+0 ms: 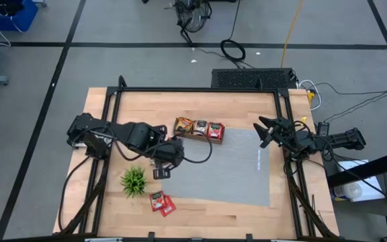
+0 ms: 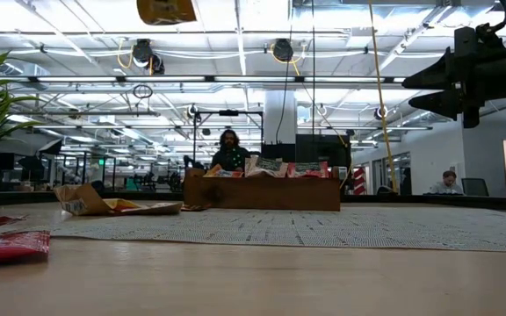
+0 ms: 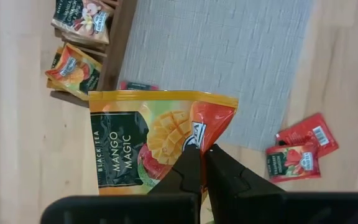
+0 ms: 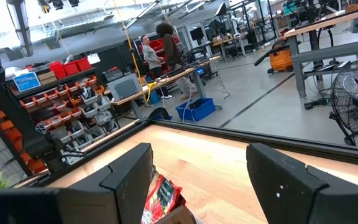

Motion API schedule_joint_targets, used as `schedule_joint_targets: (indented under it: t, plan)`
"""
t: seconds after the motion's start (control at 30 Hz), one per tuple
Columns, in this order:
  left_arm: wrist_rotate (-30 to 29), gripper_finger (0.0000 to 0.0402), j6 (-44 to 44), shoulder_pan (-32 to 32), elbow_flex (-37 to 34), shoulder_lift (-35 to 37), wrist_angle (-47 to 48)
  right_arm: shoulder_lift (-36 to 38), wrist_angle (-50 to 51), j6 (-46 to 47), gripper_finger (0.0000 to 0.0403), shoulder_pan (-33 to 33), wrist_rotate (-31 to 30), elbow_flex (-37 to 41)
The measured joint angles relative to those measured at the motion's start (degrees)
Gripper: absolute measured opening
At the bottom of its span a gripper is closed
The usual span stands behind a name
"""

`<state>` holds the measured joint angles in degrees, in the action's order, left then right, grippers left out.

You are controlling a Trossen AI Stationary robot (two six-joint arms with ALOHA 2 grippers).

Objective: Pick & Place Tea
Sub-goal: Put the yellow tea bag into the left section of the wooden organizer

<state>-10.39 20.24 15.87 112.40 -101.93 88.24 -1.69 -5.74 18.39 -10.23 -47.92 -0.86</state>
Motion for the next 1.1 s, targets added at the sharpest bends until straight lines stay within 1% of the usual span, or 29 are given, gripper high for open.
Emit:
schedule_joint_targets:
  t: [0.2,0.33,0.57,0.73,0.9,1.1]
  plan:
    - [-0.48,0.0009,-3.08,-1.92,-0.14,0.00,-0.57,0.00,0.00,0.00,0.0242,0.00,0.00,0.02]
    - [-1.53,0.0009,-6.45,-3.89,-1.65,-0.02,-1.66,0.00,0.00,0.00,0.0242,-0.01,0.01,0.00]
    - [-3.10,0.0009,-14.61,-10.49,-5.88,-0.04,-4.72,0.00,0.00,0.00,0.0242,0.01,0.00,0.00]
    - [-3.62,0.0009,-21.85,-15.19,-10.42,0.00,-11.06,0.00,0.00,0.00,0.0242,-0.01,0.00,0.00]
    - [-4.65,0.0009,-28.38,-19.02,-17.24,0.00,-19.70,0.00,0.00,0.00,0.0242,0.00,0.00,0.02]
    - [-5.11,0.0009,-32.03,-23.02,-24.50,0.00,-27.82,0.00,0.00,0.00,0.0242,0.01,0.01,0.01]
